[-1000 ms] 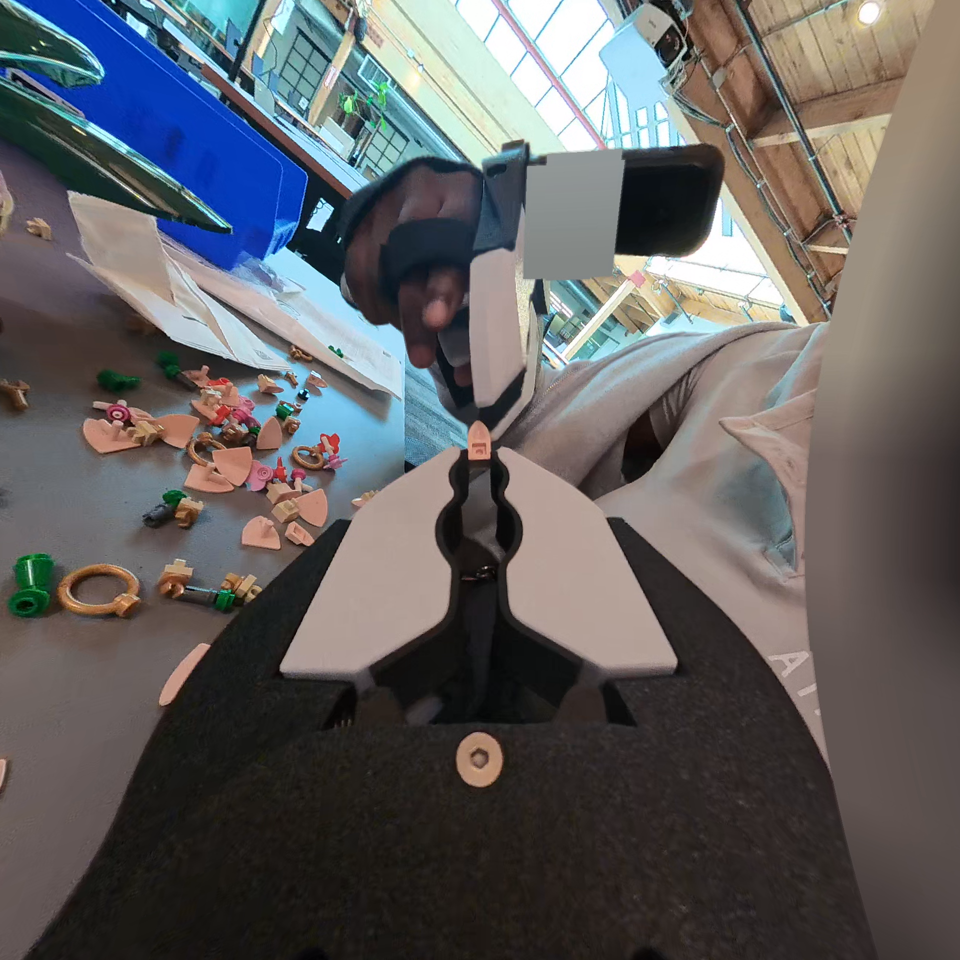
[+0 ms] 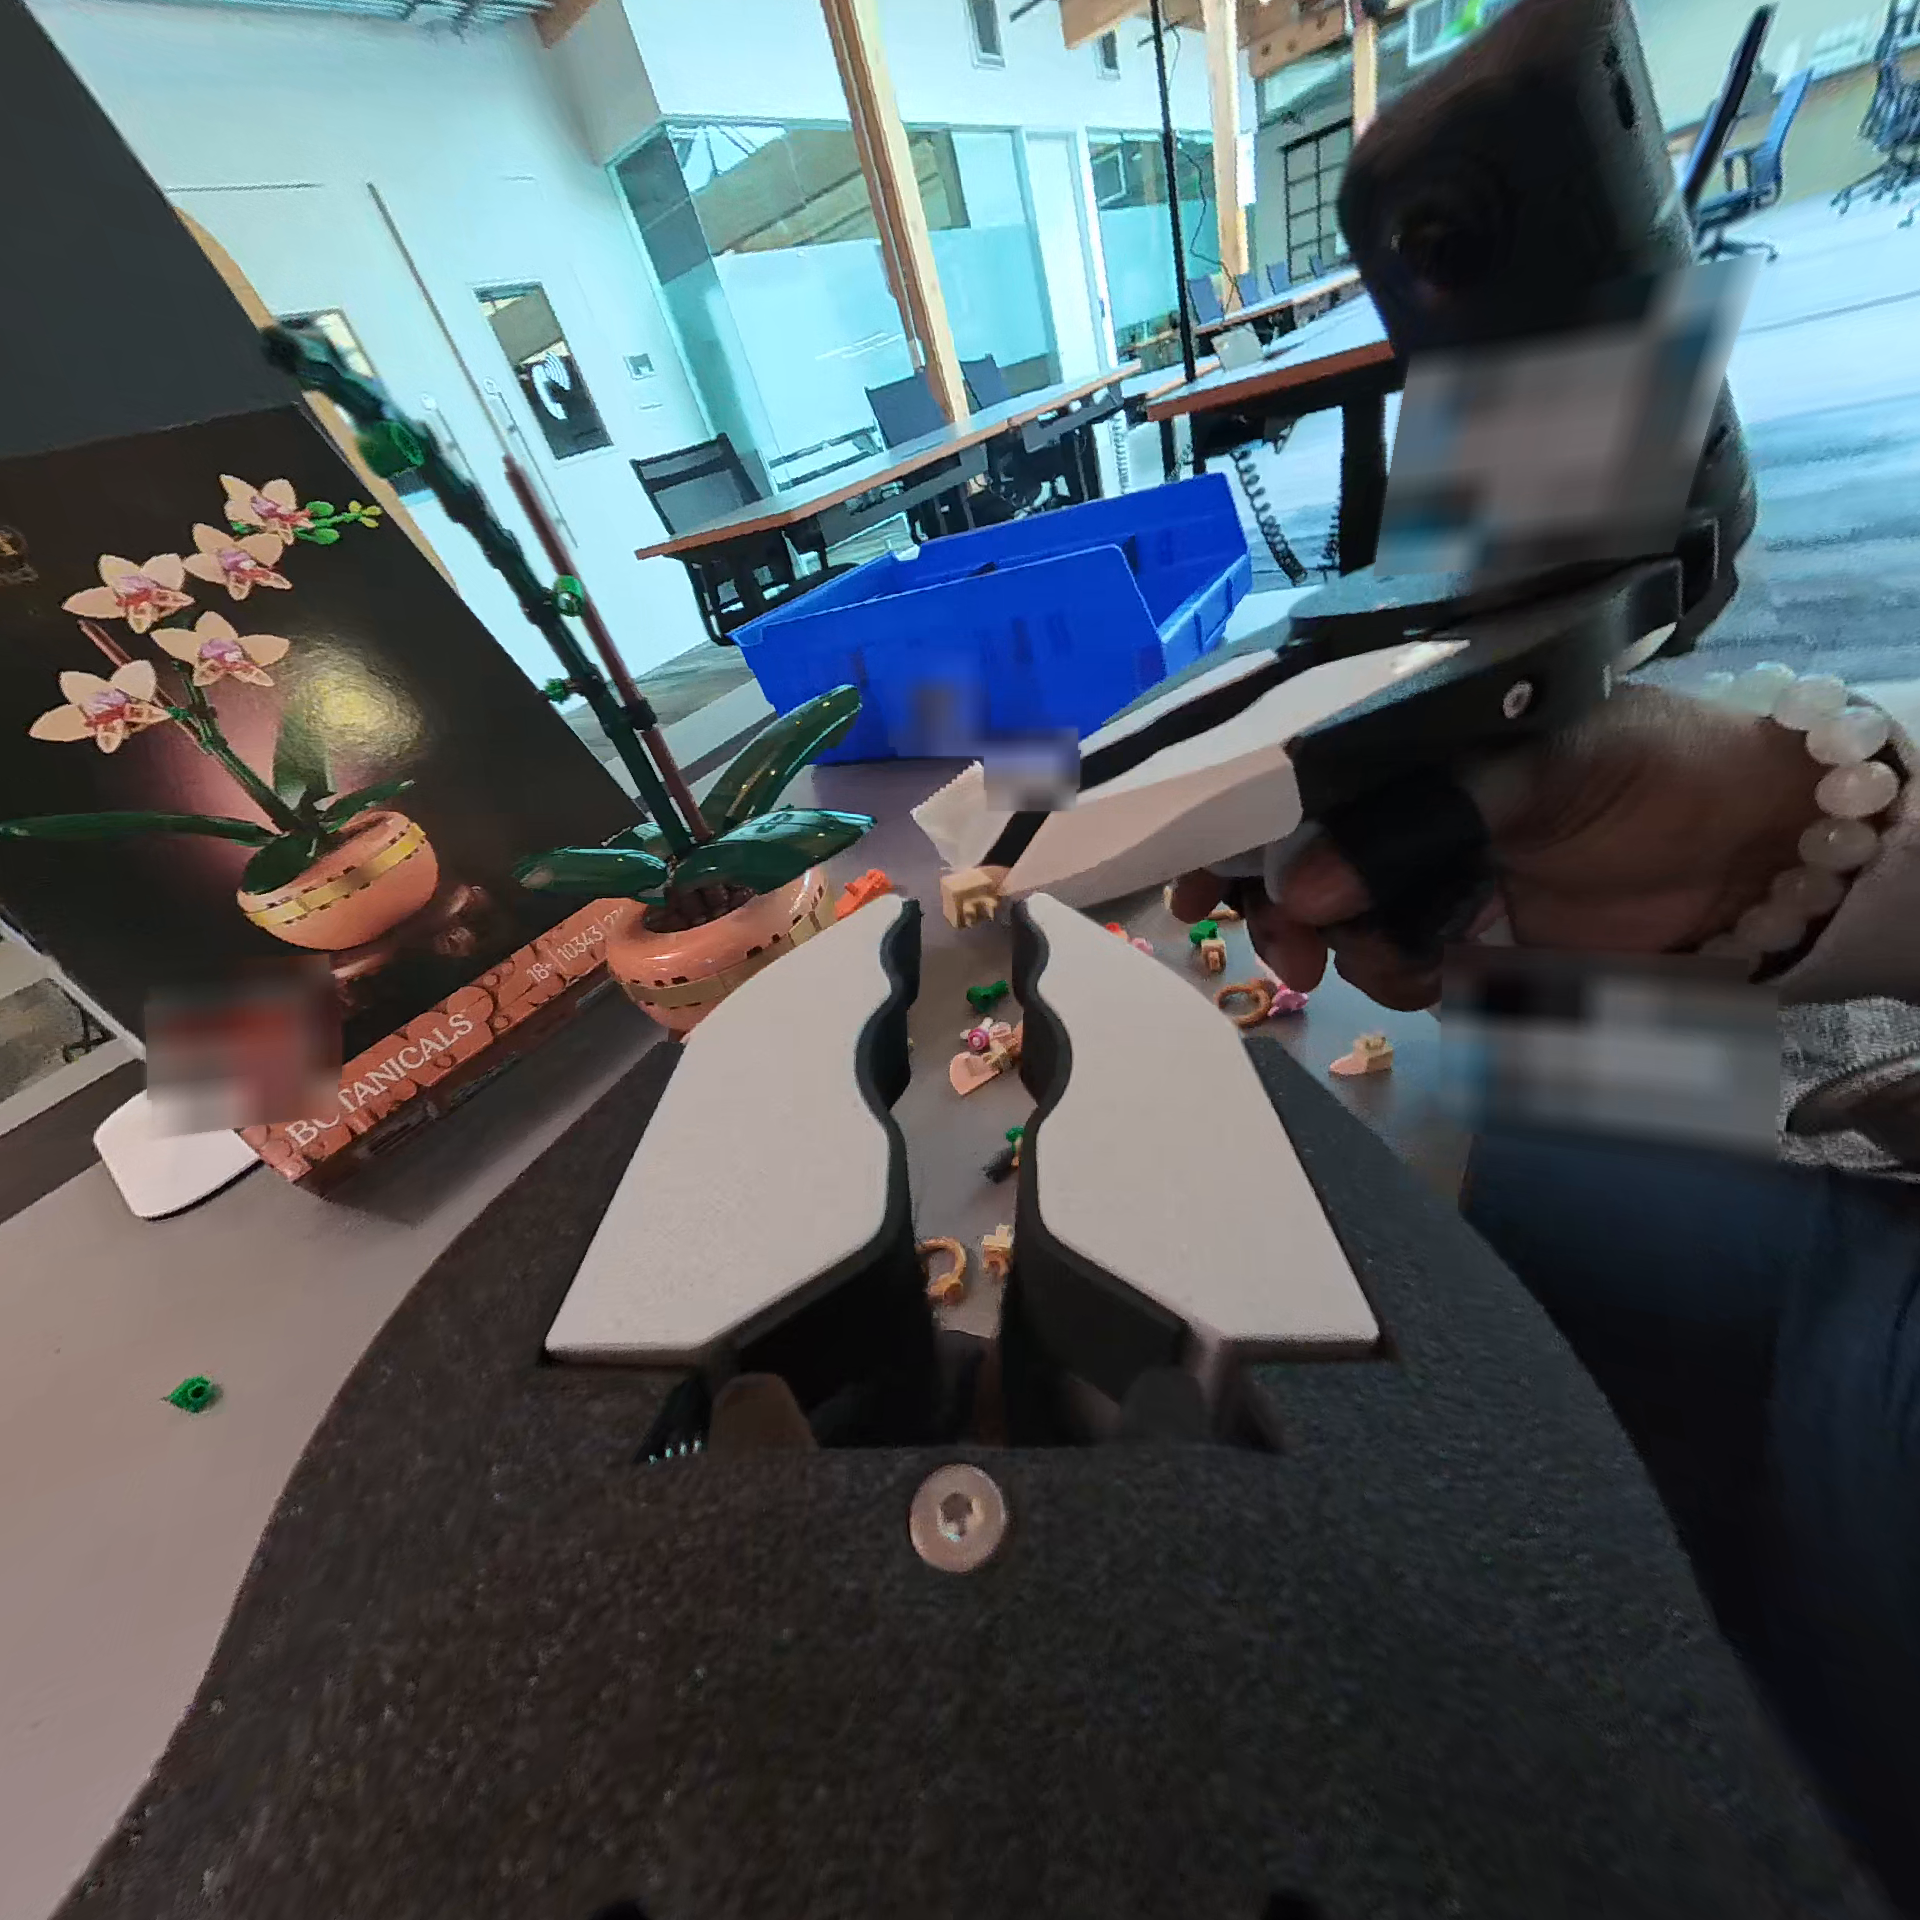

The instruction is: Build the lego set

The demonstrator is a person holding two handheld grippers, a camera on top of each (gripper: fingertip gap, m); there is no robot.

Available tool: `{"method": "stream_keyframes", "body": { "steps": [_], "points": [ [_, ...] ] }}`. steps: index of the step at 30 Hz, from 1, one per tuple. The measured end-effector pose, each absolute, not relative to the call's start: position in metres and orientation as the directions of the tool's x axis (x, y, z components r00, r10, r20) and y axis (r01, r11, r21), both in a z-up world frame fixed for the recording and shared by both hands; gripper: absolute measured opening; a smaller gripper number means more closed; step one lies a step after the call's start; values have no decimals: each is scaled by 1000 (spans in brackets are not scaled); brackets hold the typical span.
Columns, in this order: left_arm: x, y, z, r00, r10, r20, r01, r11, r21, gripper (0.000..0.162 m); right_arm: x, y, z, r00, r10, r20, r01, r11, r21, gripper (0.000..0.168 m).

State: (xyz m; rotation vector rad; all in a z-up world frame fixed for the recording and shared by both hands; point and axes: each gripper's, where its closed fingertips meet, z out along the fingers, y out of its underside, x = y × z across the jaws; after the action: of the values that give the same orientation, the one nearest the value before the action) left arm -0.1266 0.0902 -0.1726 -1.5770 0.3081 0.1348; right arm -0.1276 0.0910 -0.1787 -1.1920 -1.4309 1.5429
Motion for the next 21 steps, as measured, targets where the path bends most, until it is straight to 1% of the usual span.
{"method": "stream_keyframes", "body": {
  "steps": [2,6,9,15,17,18,19,21],
  "points": [
    [-127,91,-174,950,-108,-291,-294,-12,-956,15,-127,90,-180,-329,932,-154,99,-128,-987,0],
    [-123,90,-177,946,-143,-291,-295,-12,-955,7,-127,89,-184,-338,930,-143,119,-109,-987,0],
    [-120,88,-177,941,-177,-287,-293,-3,-956,6,-124,87,-186,-371,920,-122,136,-76,-988,0],
    [-107,79,-174,930,-353,-102,-110,-2,-994,6,-111,79,-181,-554,829,80,108,167,-980,0],
    [-103,76,-175,914,-400,-64,-76,-13,-997,5,-109,79,-181,-589,794,150,104,259,-960,0],
    [-100,74,-175,901,-431,-52,-63,-11,-998,0,-109,81,-178,-593,784,181,87,286,-954,0],
    [-97,73,-174,892,-450,-39,-49,-10,-999,0,-109,83,-173,-593,782,192,66,285,-956,0],
    [-104,75,-168,913,-405,-48,-39,28,-999,0,-107,81,-174,-621,758,198,83,315,-945,0]
  ]
}}
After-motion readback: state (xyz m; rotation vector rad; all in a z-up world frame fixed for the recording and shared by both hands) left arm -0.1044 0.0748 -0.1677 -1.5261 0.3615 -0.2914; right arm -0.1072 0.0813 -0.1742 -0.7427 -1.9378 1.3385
